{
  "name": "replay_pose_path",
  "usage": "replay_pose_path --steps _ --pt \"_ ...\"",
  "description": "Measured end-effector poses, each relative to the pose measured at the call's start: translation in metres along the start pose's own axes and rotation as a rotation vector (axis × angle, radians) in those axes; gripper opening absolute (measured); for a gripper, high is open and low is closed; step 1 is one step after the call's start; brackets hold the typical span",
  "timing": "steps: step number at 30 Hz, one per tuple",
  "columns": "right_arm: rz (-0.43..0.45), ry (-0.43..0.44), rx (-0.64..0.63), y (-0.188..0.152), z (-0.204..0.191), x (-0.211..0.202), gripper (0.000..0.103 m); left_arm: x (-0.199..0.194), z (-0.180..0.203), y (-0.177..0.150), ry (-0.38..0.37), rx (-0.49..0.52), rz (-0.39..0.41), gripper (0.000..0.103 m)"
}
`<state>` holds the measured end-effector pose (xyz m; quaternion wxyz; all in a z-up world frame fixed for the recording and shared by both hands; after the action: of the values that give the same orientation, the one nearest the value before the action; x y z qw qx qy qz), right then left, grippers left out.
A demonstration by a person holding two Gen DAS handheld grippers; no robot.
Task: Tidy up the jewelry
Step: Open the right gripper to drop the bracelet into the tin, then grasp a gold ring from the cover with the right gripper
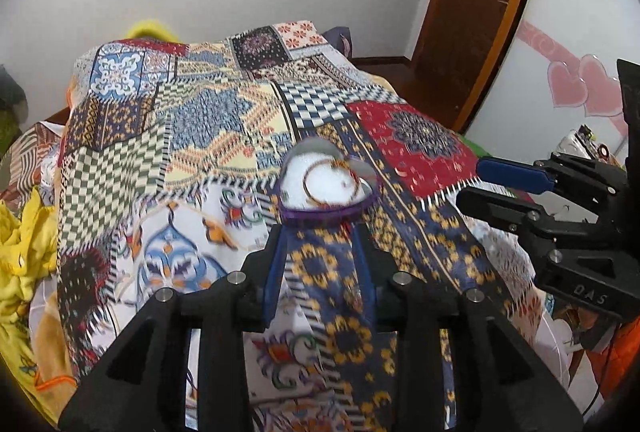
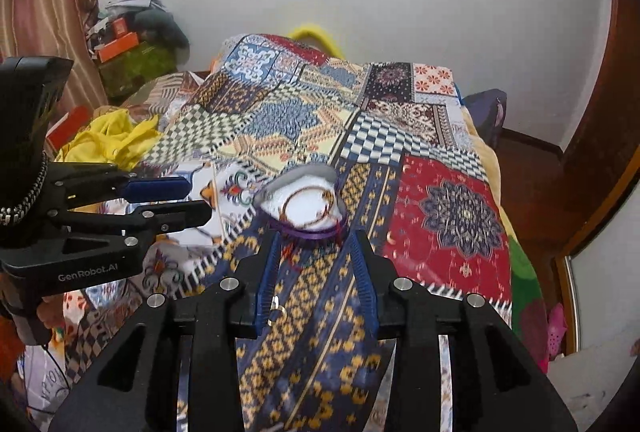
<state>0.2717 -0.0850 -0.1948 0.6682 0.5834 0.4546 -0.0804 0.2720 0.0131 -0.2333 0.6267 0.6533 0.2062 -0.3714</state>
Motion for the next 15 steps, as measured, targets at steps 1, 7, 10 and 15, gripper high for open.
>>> replay_pose_path --steps 1,7,10,15 --pt "-0.005 0.0 0.002 -0.003 0.0 0.0 0.033 -0.001 0.002 -0.005 -0.003 0.003 -0.005 0.033" --pt "-0.051 0.0 0.017 -0.027 0.004 0.005 0.033 0.007 0.02 -0.033 -0.022 0.036 -0.057 0.033" --pt "-0.077 -0.003 0.019 -0.039 0.007 0.009 0.033 0.015 0.027 -0.043 -0.031 0.047 -0.081 0.033" --pt "-0.116 0.0 0.016 -0.061 0.007 0.013 0.033 0.033 0.037 -0.057 -0.048 0.057 -0.123 0.033"
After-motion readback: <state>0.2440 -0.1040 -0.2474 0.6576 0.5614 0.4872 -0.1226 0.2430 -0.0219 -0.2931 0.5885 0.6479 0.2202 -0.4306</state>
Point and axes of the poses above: each gripper's, at about its wrist camera, not at the fingertips, and x roughly the way its jaws point, z to its right, y to its top, the point moved 10 cm from there along x, roughly the way its jaws point, and after that the axes turned 6 degrees about x, right-handed, at the moved point
